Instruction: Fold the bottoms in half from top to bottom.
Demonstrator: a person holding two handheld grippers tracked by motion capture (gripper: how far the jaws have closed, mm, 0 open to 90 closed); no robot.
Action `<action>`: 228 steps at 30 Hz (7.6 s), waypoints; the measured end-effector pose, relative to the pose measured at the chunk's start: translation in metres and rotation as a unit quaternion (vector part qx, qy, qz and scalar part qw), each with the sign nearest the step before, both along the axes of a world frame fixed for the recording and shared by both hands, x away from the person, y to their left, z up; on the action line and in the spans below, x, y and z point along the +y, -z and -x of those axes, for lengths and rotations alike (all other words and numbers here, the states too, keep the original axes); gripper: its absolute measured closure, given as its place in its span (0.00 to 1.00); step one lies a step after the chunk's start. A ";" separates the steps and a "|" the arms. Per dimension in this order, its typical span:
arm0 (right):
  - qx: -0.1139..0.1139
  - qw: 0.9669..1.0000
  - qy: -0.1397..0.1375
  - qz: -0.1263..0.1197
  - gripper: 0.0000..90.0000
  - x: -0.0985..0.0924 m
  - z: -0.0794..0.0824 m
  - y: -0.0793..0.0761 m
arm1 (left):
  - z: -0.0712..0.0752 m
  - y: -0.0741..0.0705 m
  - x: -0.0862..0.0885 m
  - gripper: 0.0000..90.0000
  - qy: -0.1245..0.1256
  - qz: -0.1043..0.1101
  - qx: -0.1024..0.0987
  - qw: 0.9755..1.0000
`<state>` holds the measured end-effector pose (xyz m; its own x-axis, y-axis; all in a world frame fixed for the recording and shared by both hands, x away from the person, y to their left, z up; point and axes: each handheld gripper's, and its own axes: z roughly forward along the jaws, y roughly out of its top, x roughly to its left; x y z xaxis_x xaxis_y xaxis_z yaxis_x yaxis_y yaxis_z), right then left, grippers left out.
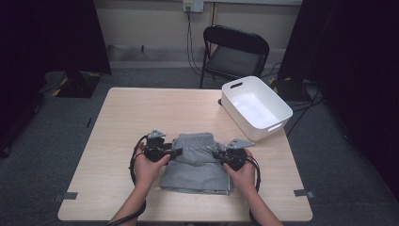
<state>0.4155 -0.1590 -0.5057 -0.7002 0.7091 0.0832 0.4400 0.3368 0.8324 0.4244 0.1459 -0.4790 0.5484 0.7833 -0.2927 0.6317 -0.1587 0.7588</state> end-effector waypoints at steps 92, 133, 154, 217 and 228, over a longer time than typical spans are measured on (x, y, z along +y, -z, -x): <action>0.076 0.996 0.026 -0.023 0.66 0.047 -0.049 -0.039 | -0.010 0.004 -0.012 0.82 0.035 -0.033 0.025 0.999; 0.027 0.998 -0.032 -0.052 0.83 0.022 0.025 -0.051 | 0.033 -0.025 -0.009 0.88 0.092 -0.016 -0.002 0.996; 0.044 0.997 -0.050 -0.035 0.84 0.017 0.047 -0.033 | 0.039 -0.019 0.000 0.67 0.072 0.012 0.009 0.997; 0.084 0.994 -0.031 -0.070 0.91 0.016 -0.019 -0.045 | 0.033 -0.033 -0.011 0.82 0.122 -0.009 -0.005 0.992; 0.069 0.993 -0.063 -0.072 0.98 -0.002 0.008 -0.047 | 0.046 -0.033 -0.007 0.80 0.122 -0.012 -0.007 0.992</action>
